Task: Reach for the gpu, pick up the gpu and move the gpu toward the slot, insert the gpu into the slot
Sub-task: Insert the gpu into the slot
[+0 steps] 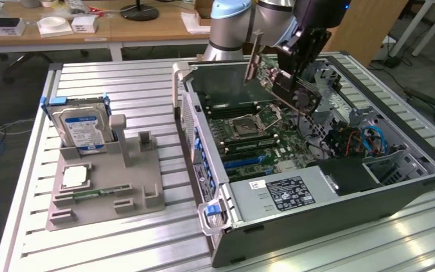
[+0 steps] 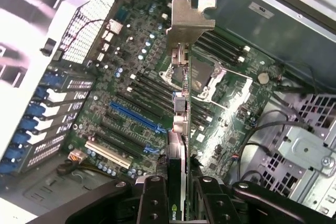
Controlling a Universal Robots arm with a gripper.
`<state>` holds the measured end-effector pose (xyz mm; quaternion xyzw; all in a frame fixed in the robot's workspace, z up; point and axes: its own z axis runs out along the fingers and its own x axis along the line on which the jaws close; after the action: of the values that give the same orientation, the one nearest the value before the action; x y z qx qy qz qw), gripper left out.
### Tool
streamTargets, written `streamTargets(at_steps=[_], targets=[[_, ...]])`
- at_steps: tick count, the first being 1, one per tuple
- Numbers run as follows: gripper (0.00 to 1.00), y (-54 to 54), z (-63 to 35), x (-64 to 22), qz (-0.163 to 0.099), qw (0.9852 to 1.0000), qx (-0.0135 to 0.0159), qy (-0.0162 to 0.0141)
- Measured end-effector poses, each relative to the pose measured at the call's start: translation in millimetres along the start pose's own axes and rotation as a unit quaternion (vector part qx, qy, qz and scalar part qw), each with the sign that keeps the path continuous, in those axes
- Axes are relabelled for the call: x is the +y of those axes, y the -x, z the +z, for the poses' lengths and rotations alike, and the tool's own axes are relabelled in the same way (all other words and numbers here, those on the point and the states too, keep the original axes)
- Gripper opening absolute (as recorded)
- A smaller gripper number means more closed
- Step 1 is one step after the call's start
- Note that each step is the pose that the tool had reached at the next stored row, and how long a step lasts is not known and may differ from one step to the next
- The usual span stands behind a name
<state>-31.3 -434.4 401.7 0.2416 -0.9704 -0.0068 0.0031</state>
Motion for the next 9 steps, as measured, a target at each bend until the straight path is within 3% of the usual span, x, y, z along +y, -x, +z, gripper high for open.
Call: streamTargets(at_steps=[9], targets=[[0.26, -0.1, 0.3, 0.1, -0.056, 0.9984, 0.0005, 0.0004]])
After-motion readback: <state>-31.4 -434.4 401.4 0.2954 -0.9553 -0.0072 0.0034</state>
